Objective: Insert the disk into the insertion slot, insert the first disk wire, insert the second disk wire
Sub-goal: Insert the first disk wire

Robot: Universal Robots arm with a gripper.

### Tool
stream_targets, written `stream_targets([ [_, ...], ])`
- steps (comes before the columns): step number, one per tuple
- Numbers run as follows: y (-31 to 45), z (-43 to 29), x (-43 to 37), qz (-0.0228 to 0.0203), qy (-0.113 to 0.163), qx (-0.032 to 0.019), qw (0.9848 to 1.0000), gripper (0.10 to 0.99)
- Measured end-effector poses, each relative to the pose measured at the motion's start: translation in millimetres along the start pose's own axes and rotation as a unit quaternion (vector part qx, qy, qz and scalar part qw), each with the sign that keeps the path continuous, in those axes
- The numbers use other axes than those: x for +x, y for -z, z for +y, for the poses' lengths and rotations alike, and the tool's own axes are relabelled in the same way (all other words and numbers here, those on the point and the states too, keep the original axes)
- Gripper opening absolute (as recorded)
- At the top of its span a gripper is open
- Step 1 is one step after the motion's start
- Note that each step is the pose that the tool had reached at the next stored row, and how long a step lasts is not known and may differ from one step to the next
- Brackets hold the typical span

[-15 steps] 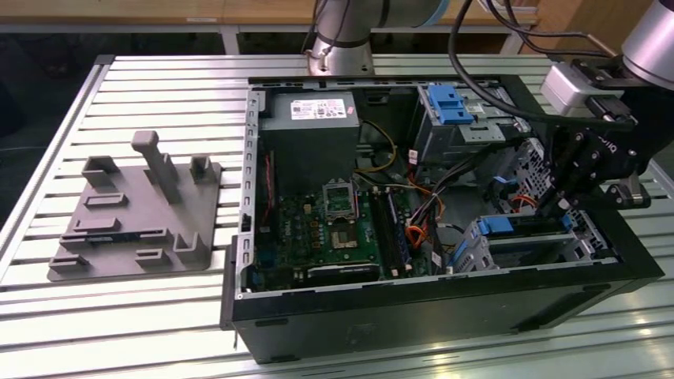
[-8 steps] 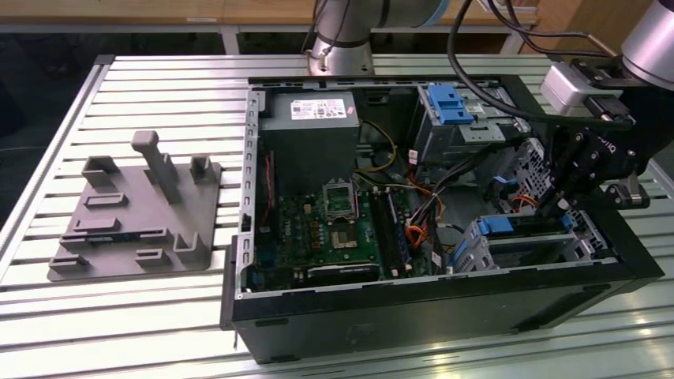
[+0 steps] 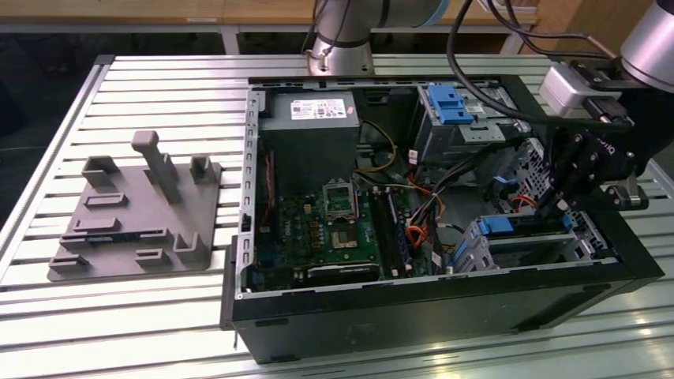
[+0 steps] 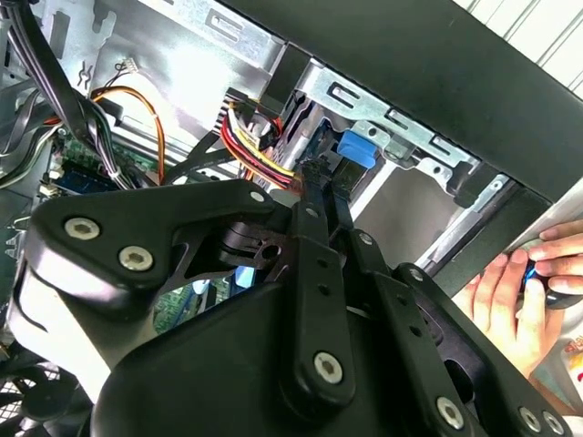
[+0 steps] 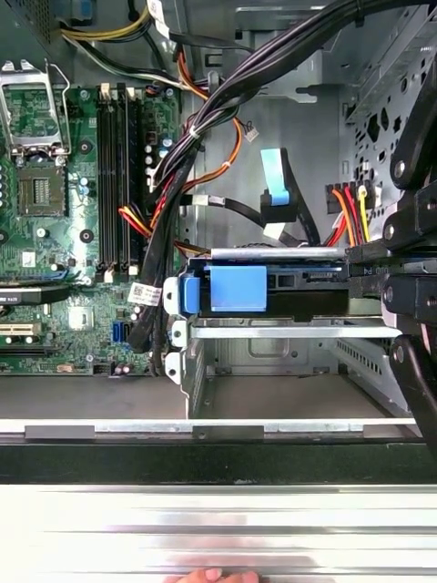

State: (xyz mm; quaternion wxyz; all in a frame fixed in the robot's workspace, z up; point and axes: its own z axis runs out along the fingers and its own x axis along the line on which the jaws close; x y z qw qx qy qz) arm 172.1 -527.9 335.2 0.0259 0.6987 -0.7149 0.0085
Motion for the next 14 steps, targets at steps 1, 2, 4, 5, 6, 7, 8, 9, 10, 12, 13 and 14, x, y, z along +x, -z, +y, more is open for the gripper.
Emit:
stream_targets([
  [1,-0.2,0.0,0.0,0.0,0.0,0.0,1.0,0.169],
  [2,-0.5,0.0,0.0,0.0,0.0,0.0,1.0,0.169],
  [4,-0.9,0.0,0.0,0.0,0.0,0.0,1.0,0.169],
  [5,-1.1,0.0,0.0,0.0,0.0,0.0,1.0,0.169],
  [6,-1.4,0.0,0.1,0.0,0.0,0.0,1.0,0.169],
  [7,-1.5,0.0,0.1,0.0001,0.0,0.0,1.0,0.169],
  [8,-1.7,0.0,0.1,0.0,0.0,0.0,1.0,0.169],
  [9,-1.9,0.0,0.1,0.0,0.0,0.0,1.0,0.169],
  [10,-2.1,-0.1,0.1,0.0,0.0,0.0,1.0,0.169],
  [12,-2.5,-0.1,0.3,0.0,0.0,0.0,1.0,0.169],
  [13,-2.7,-0.1,0.3,0.0,0.0,0.0,1.0,0.169],
  [14,-2.9,-0.1,0.3,0.0,0.0,0.0,1.0,0.169],
])
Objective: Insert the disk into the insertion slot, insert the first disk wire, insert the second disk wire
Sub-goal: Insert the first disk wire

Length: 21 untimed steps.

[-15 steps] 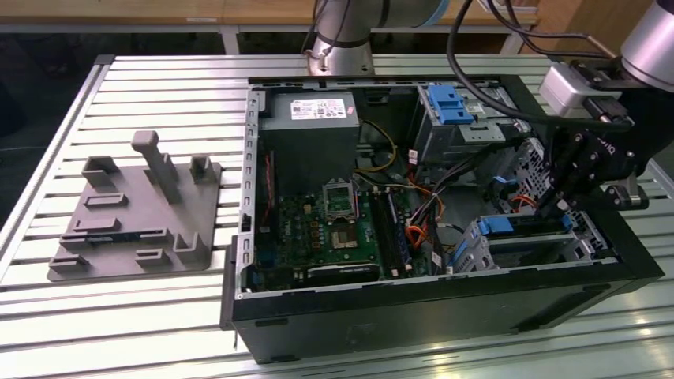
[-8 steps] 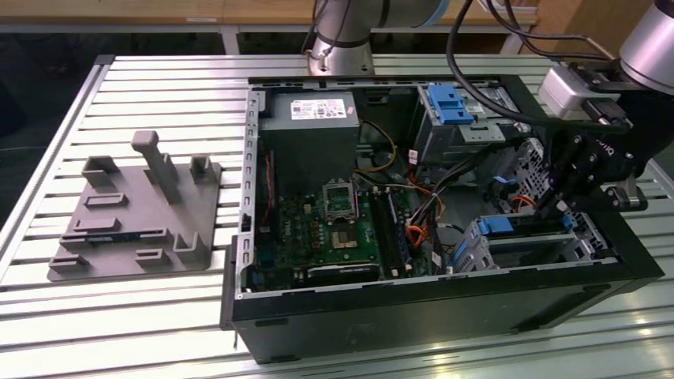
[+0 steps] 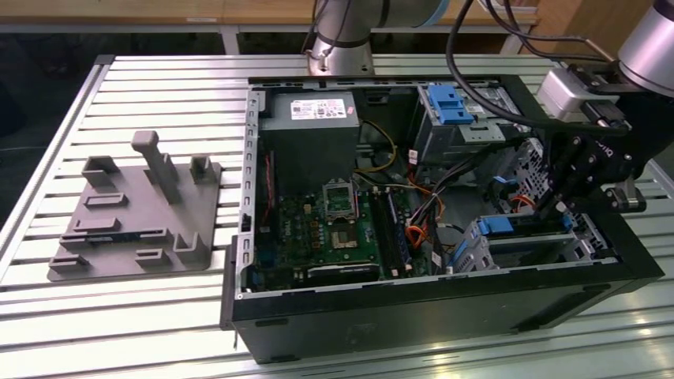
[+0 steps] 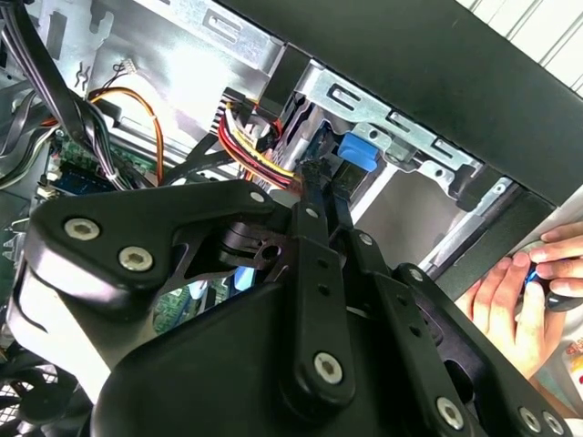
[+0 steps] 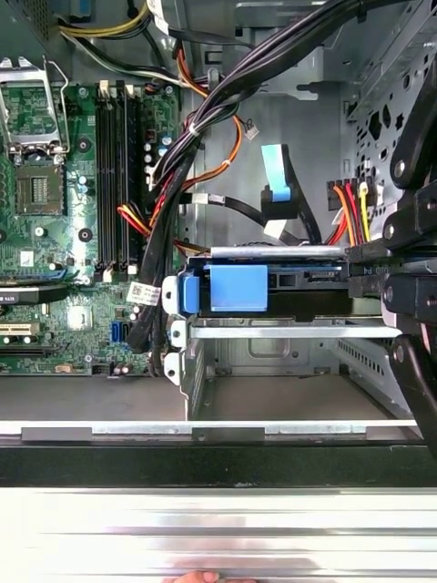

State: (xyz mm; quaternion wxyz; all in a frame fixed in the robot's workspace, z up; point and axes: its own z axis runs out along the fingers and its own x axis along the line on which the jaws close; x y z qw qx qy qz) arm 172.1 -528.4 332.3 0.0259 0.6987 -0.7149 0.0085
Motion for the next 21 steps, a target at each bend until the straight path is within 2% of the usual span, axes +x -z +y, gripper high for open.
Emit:
stream_targets([
  [13,-3.8,-0.2,4.6,0.0004,0.0,0.0,1.0,0.169],
  [14,-3.9,-0.2,5.0,-0.0001,0.0,0.0,1.0,0.18],
  [15,-3.7,-0.2,5.2,-0.001,0.0,-0.0001,1.0,0.239],
  [17,-0.6,-0.1,5.3,-0.0012,0.0,0.0,1.0,0.239],
  [18,2.4,0.0,5.5,-0.0013,0.0,0.0,1.0,0.302],
  [21,14.7,0.2,6.1,-0.0012,0.0,0.0,1.0,0.302],
])
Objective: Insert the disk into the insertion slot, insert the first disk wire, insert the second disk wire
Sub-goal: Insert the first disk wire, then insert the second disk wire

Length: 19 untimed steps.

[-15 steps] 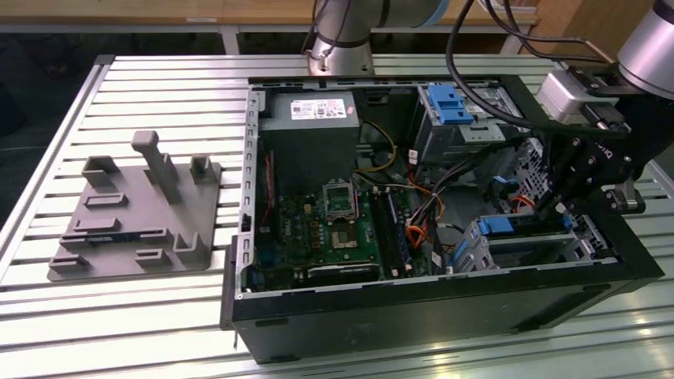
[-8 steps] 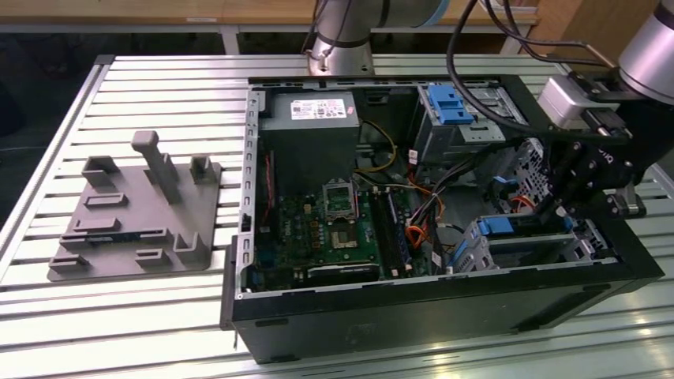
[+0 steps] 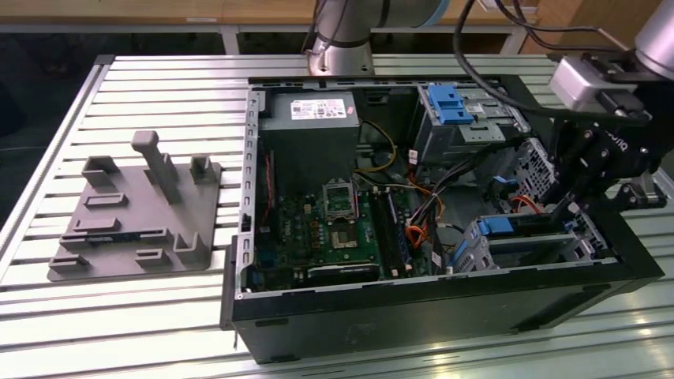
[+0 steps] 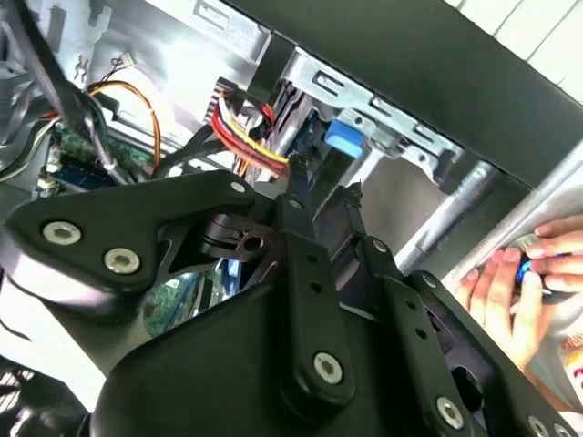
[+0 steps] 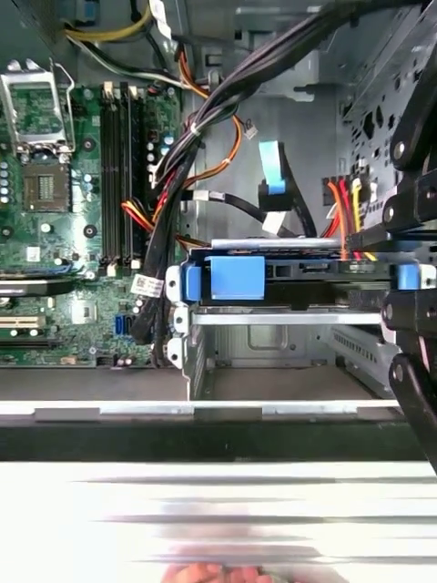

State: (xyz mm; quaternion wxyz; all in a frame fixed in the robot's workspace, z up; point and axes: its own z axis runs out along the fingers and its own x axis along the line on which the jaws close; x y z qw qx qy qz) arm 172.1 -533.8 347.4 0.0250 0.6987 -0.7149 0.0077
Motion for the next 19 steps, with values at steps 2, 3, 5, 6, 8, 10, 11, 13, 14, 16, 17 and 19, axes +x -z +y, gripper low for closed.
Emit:
stream_targets([
  [2,9.1,0.2,0.4,0.0,0.0,0.0,1.0,0.302],
  [3,13.9,0.3,0.6,0.0,0.0,0.0,1.0,0.302],
  [5,22.5,0.6,0.5,0.0,0.0,0.0,1.0,0.302],
  [6,23.6,0.6,-0.5,0.0006,0.0,0.0,1.0,0.302],
  [8,23.4,0.6,-1.3,0.0027,0.0,0.0001,1.0,0.302],
  [10,24.9,0.2,-9.7,0.0077,-0.001,0.0001,1.0,0.302],
  [11,24.7,2.9,-7.6,0.0079,-0.001,0.0001,1.0,0.302],
  [13,24.6,3.8,-7.1,0.0078,-0.001,0.0001,1.0,0.302],
  [14,24.6,3.8,-7.1,0.0079,-0.001,0.0001,1.0,0.302],
  [16,24.6,3.9,-7.1,0.0079,-0.001,0.0001,1.0,0.302],
  [17,24.6,3.9,-7.1,0.0079,-0.001,0.0001,1.0,0.302],
  [19,24.6,3.9,-7.1,0.0079,-0.001,0.0001,1.0,0.302],
])
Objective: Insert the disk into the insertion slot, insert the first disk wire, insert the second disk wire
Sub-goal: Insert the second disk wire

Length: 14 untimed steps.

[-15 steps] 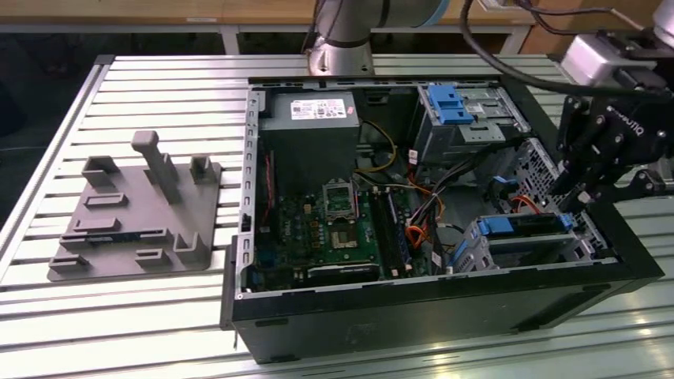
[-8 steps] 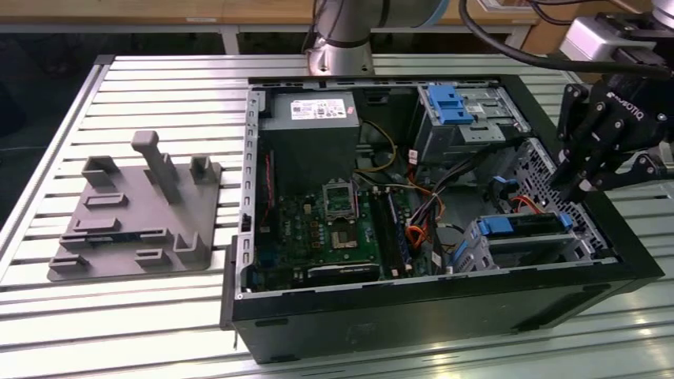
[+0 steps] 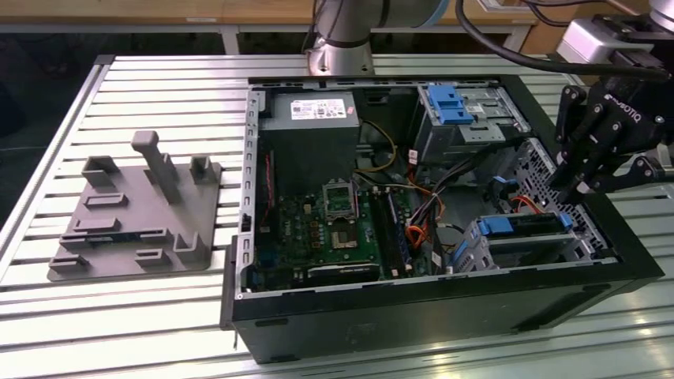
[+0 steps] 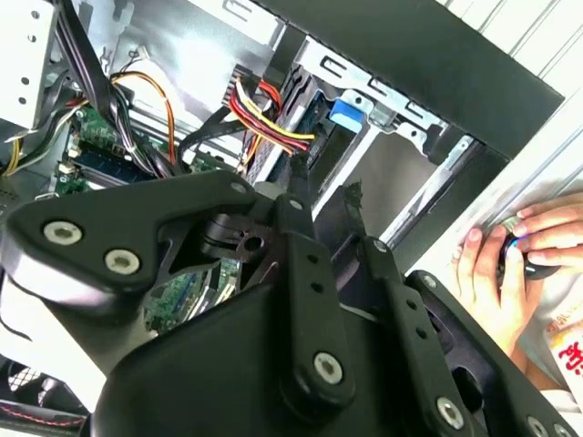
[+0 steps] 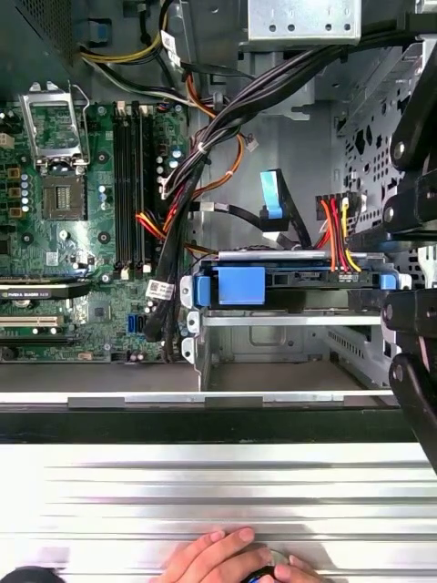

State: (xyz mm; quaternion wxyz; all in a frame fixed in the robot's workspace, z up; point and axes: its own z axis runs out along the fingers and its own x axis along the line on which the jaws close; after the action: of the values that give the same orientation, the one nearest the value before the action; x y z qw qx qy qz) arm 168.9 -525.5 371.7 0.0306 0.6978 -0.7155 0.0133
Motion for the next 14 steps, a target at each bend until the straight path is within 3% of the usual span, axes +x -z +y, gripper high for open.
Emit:
stream_targets([
  [6,0.1,0.0,-0.5,0.0,0.0,0.0,1.0,0.302],
  [9,0.4,-2.2,-6.2,-0.0001,0.0,0.0,1.0,0.302],
  [14,0.4,-2.4,-6.8,0.0,0.0,0.0,1.0,0.302],
])
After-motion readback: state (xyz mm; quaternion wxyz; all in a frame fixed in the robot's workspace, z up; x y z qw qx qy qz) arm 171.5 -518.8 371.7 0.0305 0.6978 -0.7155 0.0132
